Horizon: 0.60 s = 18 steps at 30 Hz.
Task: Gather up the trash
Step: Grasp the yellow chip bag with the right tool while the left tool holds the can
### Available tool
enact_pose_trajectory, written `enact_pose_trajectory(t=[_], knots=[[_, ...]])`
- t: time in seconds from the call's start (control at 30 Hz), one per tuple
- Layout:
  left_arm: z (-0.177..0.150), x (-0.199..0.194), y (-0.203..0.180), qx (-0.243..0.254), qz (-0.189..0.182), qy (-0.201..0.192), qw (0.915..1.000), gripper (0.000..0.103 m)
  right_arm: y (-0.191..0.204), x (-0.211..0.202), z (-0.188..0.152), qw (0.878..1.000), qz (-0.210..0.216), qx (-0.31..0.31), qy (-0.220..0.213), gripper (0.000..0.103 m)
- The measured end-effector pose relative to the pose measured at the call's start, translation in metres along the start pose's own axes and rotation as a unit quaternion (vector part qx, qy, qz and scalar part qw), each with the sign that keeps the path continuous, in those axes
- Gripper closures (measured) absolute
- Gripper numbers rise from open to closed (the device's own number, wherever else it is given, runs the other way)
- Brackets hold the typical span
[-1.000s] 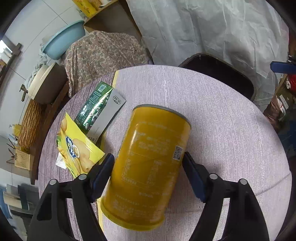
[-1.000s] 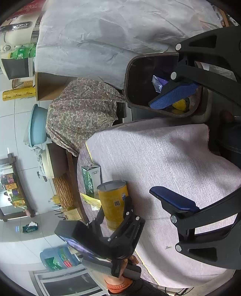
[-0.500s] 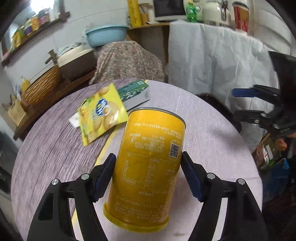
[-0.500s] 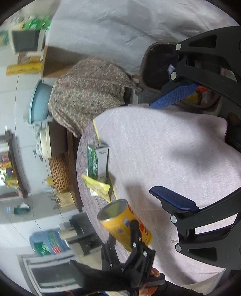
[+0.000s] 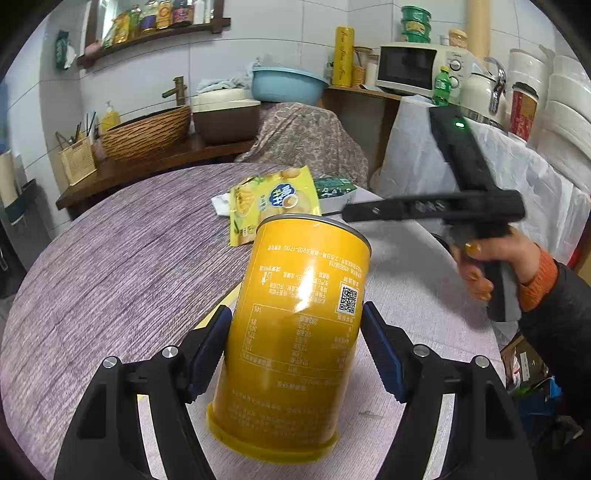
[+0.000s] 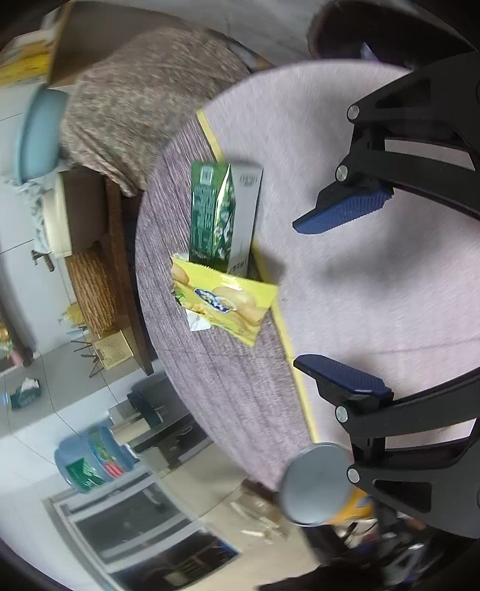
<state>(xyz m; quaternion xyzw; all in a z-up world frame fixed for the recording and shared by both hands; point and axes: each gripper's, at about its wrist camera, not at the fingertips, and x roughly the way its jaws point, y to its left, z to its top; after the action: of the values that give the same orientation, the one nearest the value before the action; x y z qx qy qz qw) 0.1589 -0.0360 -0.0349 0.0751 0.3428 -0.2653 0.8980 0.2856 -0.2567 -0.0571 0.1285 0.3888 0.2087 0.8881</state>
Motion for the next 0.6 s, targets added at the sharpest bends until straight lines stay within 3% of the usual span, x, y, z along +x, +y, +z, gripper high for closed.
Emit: enact_pose_trajectory(t=[0.23,0.33,0.4,0.6], knots=[[-0.012,-0.005,0.012,-0.028,-0.001,-0.002,0.9996,0.033,-0.014,0.047,0.021,0.995,0.032,0.098,0.016,0.055],[-0.014,-0.005,0.013,-0.031,-0.004,-0.003,0.9995,0.033,-0.017,0.062,0.024,0.991,0.043,0.122,0.020,0.067],[-0.015,-0.005,0.012,-0.029,-0.003,-0.004,0.9996,0.033,-0.016,0.067,0.024,0.990,0.056,0.129,0.019,0.081],[-0.018,-0.008,0.008,-0.026,-0.004,-0.009,0.9996,0.033,0.001,0.053,0.022,0.990,0.092,0.107,0.000,0.099]])
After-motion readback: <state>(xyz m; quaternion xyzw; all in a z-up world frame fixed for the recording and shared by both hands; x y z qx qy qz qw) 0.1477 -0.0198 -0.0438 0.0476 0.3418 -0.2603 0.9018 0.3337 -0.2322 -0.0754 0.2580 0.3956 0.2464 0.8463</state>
